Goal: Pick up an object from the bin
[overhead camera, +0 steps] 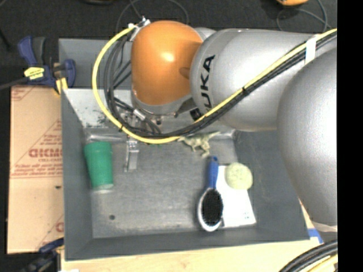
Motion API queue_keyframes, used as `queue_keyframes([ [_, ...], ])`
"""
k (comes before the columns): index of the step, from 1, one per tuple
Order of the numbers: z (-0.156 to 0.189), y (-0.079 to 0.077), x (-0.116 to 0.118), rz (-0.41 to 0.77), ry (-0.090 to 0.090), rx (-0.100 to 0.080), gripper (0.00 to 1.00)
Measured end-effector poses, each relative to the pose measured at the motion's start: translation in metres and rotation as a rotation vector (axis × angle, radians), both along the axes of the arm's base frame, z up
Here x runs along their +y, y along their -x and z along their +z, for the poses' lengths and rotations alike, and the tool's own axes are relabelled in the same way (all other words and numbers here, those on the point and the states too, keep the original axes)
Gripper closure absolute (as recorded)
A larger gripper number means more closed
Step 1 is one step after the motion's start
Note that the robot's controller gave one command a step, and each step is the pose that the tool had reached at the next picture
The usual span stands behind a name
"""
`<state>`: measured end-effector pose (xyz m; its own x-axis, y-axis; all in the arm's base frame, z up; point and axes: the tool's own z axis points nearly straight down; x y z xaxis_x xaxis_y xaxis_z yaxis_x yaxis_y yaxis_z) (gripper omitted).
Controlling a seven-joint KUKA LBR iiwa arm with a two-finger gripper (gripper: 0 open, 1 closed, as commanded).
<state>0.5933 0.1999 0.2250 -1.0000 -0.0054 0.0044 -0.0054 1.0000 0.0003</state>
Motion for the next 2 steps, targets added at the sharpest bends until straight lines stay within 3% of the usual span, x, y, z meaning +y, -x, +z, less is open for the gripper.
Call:
queue_keyframes([
  [1, 0.005, -0.001, -0.001, -0.005, -0.002, -0.008, 0.0],
  [2, -0.072, -0.033, 0.016, -0.059, -0.003, -0.013, 0.0],
])
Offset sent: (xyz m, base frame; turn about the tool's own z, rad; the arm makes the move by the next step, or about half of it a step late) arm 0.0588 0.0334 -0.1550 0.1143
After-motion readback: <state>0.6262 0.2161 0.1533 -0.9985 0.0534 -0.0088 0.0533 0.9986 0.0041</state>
